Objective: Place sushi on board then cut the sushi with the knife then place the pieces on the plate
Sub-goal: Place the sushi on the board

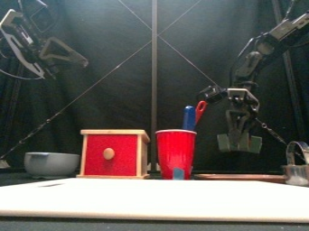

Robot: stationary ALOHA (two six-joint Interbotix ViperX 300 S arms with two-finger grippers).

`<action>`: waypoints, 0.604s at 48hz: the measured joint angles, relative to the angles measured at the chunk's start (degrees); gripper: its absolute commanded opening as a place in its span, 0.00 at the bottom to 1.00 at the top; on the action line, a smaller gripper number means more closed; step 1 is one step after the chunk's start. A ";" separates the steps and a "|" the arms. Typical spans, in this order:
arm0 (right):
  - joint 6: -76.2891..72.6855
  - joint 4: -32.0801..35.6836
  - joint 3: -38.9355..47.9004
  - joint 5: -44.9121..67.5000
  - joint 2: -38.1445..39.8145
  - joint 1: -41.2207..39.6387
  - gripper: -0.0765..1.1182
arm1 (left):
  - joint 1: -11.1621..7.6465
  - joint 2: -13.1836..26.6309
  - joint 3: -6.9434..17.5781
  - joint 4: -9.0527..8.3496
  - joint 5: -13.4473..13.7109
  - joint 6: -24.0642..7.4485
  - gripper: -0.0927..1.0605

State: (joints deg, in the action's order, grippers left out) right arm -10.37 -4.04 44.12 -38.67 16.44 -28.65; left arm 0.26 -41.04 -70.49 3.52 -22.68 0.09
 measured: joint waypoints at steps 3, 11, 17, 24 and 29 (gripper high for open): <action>-5.80 1.05 0.18 0.00 1.58 2.02 0.58 | 0.00 0.00 0.00 0.00 0.09 0.00 0.05; -19.86 2.81 1.67 0.00 5.19 7.73 0.58 | 0.00 0.00 -0.18 0.00 0.00 0.00 0.05; -29.71 4.13 2.99 0.09 7.03 12.57 0.58 | 0.00 0.00 -0.18 0.00 0.00 -0.09 0.05; -42.45 7.12 3.43 0.88 7.38 18.72 0.58 | -0.09 0.00 -0.70 0.00 0.00 0.00 0.05; -51.68 10.72 3.34 1.67 7.21 23.38 0.58 | 0.00 0.00 -1.32 0.00 0.09 0.00 0.05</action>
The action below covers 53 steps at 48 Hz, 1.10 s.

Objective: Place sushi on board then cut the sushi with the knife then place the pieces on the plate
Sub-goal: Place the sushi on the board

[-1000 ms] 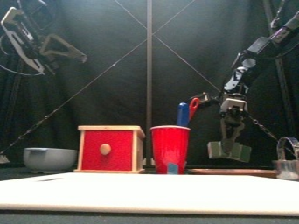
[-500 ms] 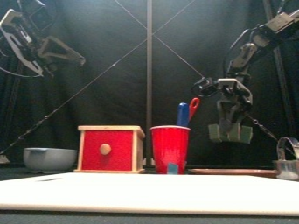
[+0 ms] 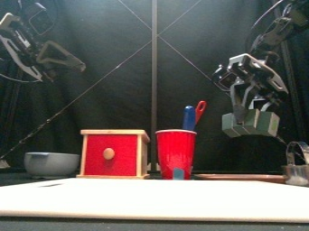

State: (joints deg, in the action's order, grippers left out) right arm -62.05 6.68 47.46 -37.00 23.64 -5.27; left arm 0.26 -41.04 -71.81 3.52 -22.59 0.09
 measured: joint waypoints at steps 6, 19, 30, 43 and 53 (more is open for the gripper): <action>-12.13 5.27 -0.53 0.62 -1.93 5.10 0.58 | 0.00 0.00 -0.53 0.00 0.00 0.00 0.05; -39.55 18.54 -4.13 0.97 -8.35 14.15 0.58 | -0.09 0.00 -0.53 0.00 0.09 0.00 0.05; -54.14 26.02 -9.76 0.70 -15.47 17.67 0.58 | -0.09 0.00 -0.53 0.00 0.18 0.00 0.05; -58.54 25.93 -20.57 -3.60 -25.84 19.86 0.58 | -0.09 0.00 -0.62 0.00 0.09 -0.09 0.05; -59.77 21.45 -29.18 -11.95 -32.96 21.27 0.58 | -0.26 -0.09 -0.53 0.00 0.09 -0.09 0.05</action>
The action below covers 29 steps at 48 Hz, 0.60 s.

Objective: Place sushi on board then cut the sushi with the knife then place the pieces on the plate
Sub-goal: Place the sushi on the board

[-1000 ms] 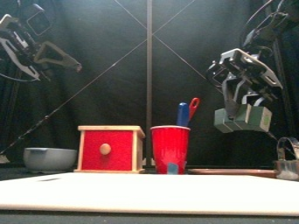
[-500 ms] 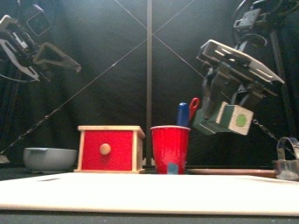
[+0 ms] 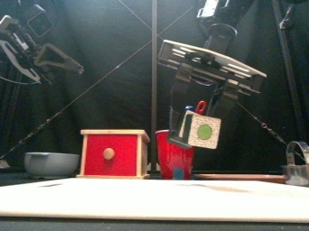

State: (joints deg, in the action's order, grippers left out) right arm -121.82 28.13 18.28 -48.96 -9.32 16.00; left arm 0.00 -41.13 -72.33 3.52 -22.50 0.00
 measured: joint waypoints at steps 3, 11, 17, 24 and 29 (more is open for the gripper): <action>0.00 -1.49 -1.76 -1.58 -1.58 0.18 0.58 | 0.00 0.00 0.00 0.00 0.09 0.00 0.05; 0.00 -3.60 -6.59 -4.57 -5.89 0.18 0.58 | 0.00 0.00 0.00 0.00 0.00 0.00 0.05; 0.26 -4.13 -8.70 -5.19 -8.35 0.09 0.58 | 0.00 0.00 0.00 0.00 0.09 -0.09 0.05; 0.53 -4.83 -9.58 -5.63 -9.67 -0.09 0.58 | 0.00 -0.09 0.00 0.00 0.09 -0.09 0.05; 0.44 -4.92 -9.76 -6.24 -10.46 -0.26 0.59 | 0.09 -0.09 0.00 0.00 0.09 -0.09 0.05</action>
State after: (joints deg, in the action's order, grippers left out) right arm -121.38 23.20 8.53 -55.20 -19.78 15.73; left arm 0.09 -41.22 -72.33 3.52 -22.41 -0.09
